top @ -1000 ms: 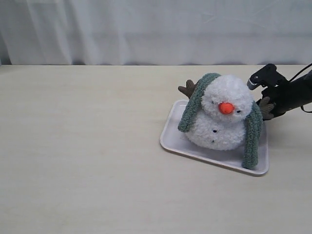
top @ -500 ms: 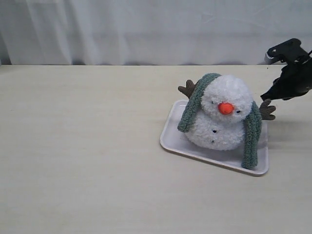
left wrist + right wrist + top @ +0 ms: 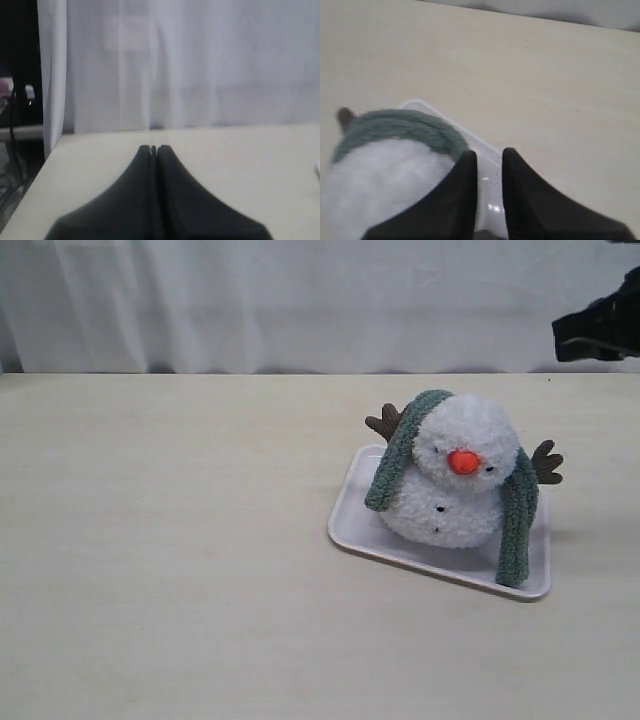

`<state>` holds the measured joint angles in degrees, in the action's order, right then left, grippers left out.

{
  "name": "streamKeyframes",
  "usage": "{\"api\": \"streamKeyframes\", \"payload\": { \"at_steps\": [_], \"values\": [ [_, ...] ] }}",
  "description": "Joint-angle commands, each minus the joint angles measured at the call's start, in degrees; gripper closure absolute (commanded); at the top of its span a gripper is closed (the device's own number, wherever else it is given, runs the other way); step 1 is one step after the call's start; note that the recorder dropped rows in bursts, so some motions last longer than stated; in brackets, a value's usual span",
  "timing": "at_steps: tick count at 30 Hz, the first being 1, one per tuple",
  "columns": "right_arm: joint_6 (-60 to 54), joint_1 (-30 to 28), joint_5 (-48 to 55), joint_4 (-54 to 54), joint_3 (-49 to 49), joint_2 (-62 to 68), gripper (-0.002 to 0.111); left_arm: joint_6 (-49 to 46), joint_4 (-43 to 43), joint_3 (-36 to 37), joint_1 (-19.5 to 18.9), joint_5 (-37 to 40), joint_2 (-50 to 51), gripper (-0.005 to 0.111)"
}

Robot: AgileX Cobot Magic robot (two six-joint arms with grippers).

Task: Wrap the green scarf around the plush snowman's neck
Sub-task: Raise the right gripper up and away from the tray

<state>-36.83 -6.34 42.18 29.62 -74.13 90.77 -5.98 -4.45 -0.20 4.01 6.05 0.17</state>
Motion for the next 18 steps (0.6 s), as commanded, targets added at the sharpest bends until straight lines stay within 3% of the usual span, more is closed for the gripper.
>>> {"api": "streamKeyframes", "payload": {
  "at_steps": [1,5,13,15,18],
  "values": [
    [-4.9,3.3,6.1,9.5,-0.4,-3.3,0.090,0.3,-8.7,0.2,0.0,-12.7,-0.2,0.107],
    [-5.7,7.1,7.2,10.0,-0.4,-5.0,0.090,0.5,-11.2,0.2,0.0,-16.4,-0.2,0.107],
    [-5.6,9.1,6.1,10.4,-0.4,-8.3,0.095,17.9,-10.4,0.2,0.0,-29.2,-0.2,0.107],
    [-5.6,9.1,6.1,10.4,-0.4,-8.8,0.103,23.1,-4.3,0.2,0.0,-32.0,-0.2,0.107],
    [-5.6,9.1,6.3,10.8,-0.4,-9.1,0.104,31.0,7.8,-2.6,0.0,-31.5,2.5,0.107]
  ]
}}
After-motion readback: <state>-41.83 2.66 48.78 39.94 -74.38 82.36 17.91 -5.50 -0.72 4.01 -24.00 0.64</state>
